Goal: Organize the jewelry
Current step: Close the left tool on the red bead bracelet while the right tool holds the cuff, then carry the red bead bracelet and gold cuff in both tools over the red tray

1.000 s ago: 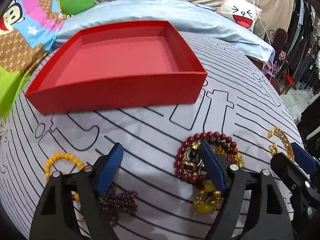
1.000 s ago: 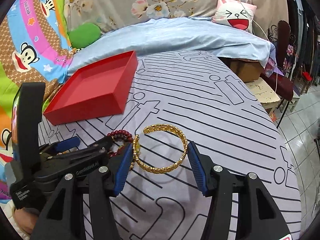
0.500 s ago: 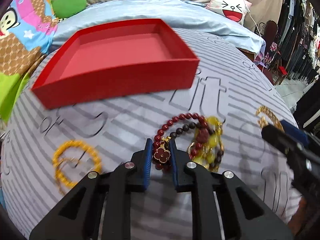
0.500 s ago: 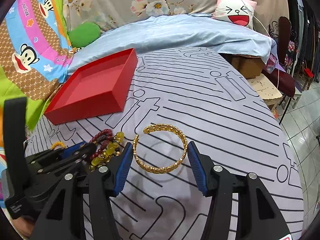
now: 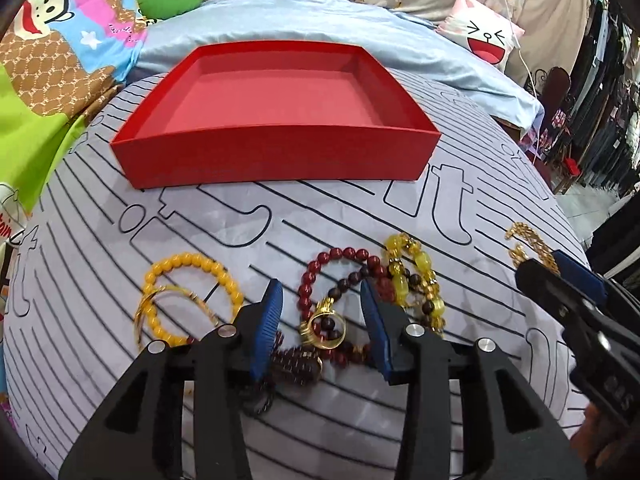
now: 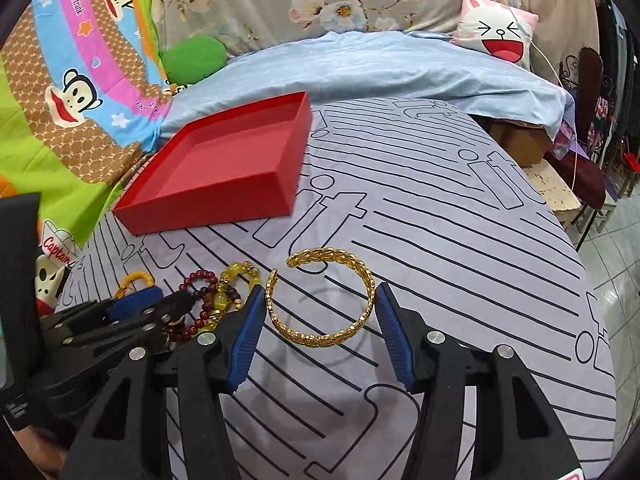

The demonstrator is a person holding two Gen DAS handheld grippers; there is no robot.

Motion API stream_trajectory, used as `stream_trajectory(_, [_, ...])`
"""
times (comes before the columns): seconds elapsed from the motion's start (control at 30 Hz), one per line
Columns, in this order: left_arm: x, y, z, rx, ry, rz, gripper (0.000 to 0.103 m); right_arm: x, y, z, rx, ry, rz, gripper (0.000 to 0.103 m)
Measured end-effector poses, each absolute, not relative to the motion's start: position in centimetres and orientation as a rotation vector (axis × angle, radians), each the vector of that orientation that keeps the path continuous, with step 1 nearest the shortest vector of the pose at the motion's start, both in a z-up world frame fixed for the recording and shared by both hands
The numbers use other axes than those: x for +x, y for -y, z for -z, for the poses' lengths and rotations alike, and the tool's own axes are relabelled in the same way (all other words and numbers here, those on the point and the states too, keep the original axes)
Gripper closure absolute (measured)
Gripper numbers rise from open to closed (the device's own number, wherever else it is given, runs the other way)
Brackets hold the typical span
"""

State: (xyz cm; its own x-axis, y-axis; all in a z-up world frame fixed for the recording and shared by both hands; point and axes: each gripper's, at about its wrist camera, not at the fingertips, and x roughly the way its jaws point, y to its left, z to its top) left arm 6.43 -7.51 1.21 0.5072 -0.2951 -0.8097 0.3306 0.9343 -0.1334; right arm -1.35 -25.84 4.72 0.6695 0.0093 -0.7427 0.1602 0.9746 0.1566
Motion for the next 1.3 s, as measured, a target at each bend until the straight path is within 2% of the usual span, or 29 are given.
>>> stream_trajectory(0.07, [6.8, 7.8, -0.6, 0.042, -0.975, 0.379, 0.066, -1.3, 25.7, -4.8, 0.215, -0.836, 0.086, 0.049])
stream_trajectory(0.17, [6.8, 7.7, -0.7, 0.035, -0.964, 0.393, 0.082, -1.3, 25.8, -4.8, 0.214, -0.837, 0.086, 0.049])
stream_trajectory(0.23, [7.0, 7.4, -0.8, 0.010, -0.971, 0.407, 0.088, -1.3, 25.7, -4.8, 0.214, -0.839, 0.085, 0.049])
stream_trajectory(0.7, [8.3, 7.3, -0.5, 0.000, -0.960, 0.396, 0.087, -0.9, 25.1, -4.6, 0.205, -0.847, 0.073, 0.049])
stream_trajectory(0.83, [8.4, 7.5, -0.5, 0.008, -0.954, 0.413, 0.084, -0.7, 25.1, -4.6, 0.207, -0.849, 0.075, 0.049])
stream_trajectory(0.87, [8.3, 7.7, -0.5, 0.023, -0.948, 0.414, 0.084, -0.7, 25.1, -4.6, 0.206, -0.850, 0.075, 0.049])
stream_trajectory(0.93, [8.2, 7.8, -0.4, 0.036, -0.945, 0.421, 0.096, -0.7, 25.1, -4.6, 0.205, -0.849, 0.074, 0.049])
stream_trajectory(1.1, [7.5, 7.2, -1.4, 0.004, -0.935, 0.441, 0.096, -0.9, 25.1, -4.9, 0.204, -0.842, 0.072, 0.049])
stream_trajectory(1.3, [6.5, 5.7, -5.6, -0.069, -0.882, 0.480, 0.096, -0.9, 24.8, -5.6, 0.203, -0.825, 0.060, 0.049])
